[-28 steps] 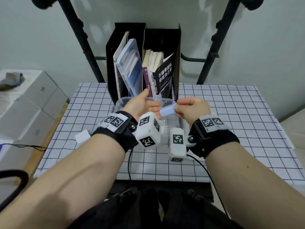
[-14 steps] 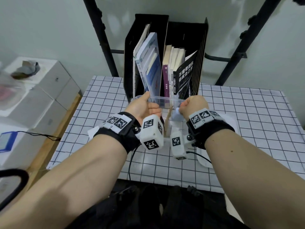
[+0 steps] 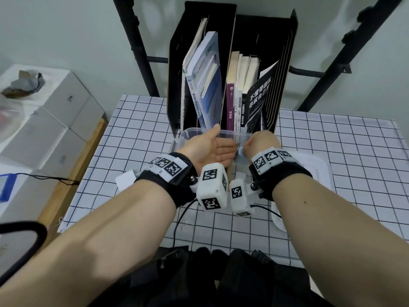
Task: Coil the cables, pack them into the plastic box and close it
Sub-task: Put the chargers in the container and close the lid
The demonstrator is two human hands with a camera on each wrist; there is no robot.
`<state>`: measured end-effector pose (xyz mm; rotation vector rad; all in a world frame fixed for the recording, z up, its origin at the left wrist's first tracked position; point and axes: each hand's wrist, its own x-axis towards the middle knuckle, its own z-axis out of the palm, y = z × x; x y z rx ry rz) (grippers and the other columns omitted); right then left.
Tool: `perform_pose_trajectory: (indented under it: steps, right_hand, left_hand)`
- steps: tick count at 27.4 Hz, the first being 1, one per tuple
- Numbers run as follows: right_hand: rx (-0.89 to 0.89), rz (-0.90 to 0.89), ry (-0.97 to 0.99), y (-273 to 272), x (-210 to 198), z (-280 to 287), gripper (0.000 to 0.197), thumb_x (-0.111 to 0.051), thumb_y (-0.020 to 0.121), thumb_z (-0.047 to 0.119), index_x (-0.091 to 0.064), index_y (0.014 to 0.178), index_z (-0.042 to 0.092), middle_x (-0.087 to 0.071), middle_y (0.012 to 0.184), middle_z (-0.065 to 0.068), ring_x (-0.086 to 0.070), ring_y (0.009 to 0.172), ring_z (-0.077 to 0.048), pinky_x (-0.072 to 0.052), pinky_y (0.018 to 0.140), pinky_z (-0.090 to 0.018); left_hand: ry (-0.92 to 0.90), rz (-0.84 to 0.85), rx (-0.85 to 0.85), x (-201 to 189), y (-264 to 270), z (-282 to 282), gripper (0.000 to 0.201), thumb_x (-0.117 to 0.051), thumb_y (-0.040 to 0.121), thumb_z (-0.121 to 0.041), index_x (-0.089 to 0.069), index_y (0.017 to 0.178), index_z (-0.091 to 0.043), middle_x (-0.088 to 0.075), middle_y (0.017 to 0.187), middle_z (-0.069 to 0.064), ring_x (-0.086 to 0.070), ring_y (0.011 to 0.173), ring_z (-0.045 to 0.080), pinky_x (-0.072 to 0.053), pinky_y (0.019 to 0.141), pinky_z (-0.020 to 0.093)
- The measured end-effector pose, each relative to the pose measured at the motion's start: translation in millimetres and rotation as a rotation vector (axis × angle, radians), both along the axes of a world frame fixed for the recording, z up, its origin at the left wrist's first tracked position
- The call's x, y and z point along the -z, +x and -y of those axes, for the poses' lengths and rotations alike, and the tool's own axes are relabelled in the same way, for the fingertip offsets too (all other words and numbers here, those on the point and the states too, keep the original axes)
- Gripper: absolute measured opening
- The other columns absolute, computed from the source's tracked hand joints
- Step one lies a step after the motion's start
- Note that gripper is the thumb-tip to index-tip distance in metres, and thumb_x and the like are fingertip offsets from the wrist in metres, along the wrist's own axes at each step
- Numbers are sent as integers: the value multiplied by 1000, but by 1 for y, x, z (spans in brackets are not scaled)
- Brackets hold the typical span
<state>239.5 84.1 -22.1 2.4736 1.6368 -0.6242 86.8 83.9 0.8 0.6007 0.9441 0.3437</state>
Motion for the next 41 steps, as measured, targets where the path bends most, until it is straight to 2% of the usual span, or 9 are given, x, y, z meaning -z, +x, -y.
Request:
perform_pose_trajectory:
  steps: [5, 8, 11, 17, 24, 28, 33, 38, 41]
  right_hand:
    - [-17, 55, 31, 1, 3, -1, 28, -49, 93, 26, -67, 100, 5, -66, 104, -11, -63, 99, -25, -40, 70, -25]
    - [-14, 53, 29, 3, 5, -4, 24, -50, 93, 26, -61, 79, 9, -63, 88, -7, -60, 85, -22, -39, 68, -24]
    - [11, 19, -4, 5, 7, -5, 32, -57, 88, 29, -49, 62, 12, -54, 75, -3, -52, 75, -21, -36, 67, -25]
    - [-9, 1, -7, 5, 3, -6, 21, -49, 94, 26, -57, 81, 11, -56, 82, -6, -56, 82, -21, -38, 68, -25]
    - [-21, -11, -6, 5, 6, -5, 23, -61, 87, 26, -68, 95, 5, -65, 90, -6, -63, 89, -21, -42, 69, -23]
    - [-86, 53, -106, -1, 3, -10, 28, -61, 87, 31, -64, 101, 6, -52, 75, -1, -54, 78, -19, -43, 68, -24]
    - [-46, 1, -116, 2, 8, -12, 30, -58, 93, 24, -60, 116, 4, -64, 115, -9, -62, 108, -23, -47, 86, -27]
    - [18, -82, -57, 7, 13, -10, 27, -46, 99, 15, -60, 119, 4, -62, 122, -9, -59, 113, -22, -43, 84, -25]
    - [46, -77, -16, 11, 19, -4, 27, -54, 91, 19, -65, 113, 8, -65, 115, -10, -62, 106, -27, -48, 80, -29]
  left_hand:
    - [-20, -6, 62, 9, 8, -7, 71, -21, 99, -53, -33, 144, 1, -33, 151, 19, -33, 139, 30, -32, 109, 38]
    - [-14, -26, 71, 12, 10, -10, 71, -21, 99, -53, -32, 144, 1, -33, 151, 19, -33, 139, 30, -29, 113, 39]
    - [-13, -33, 61, 18, 8, -13, 71, -21, 99, -53, -34, 143, 2, -36, 150, 18, -36, 137, 29, -30, 112, 39]
    - [-18, -8, 54, 21, 8, -16, 72, -20, 99, -53, -35, 142, 2, -38, 148, 19, -39, 136, 30, -34, 109, 38]
    - [4, 43, -85, 13, 5, -20, 65, -22, 101, -47, -45, 135, 2, -47, 142, 19, -45, 132, 28, -39, 102, 34]
    - [30, 55, -142, 12, -1, -23, 62, -23, 101, -46, -46, 135, 1, -47, 142, 17, -45, 131, 27, -37, 107, 35]
    - [29, 55, -125, 10, 0, -20, 62, -23, 101, -46, -45, 136, 1, -46, 143, 17, -43, 133, 26, -36, 108, 35]
    - [19, 54, -114, 9, 0, -16, 62, -23, 101, -46, -43, 137, 1, -44, 144, 17, -42, 134, 26, -36, 108, 34]
    - [22, 48, -110, 10, 0, -14, 63, -23, 101, -46, -43, 137, 1, -44, 144, 17, -42, 134, 26, -36, 107, 34]
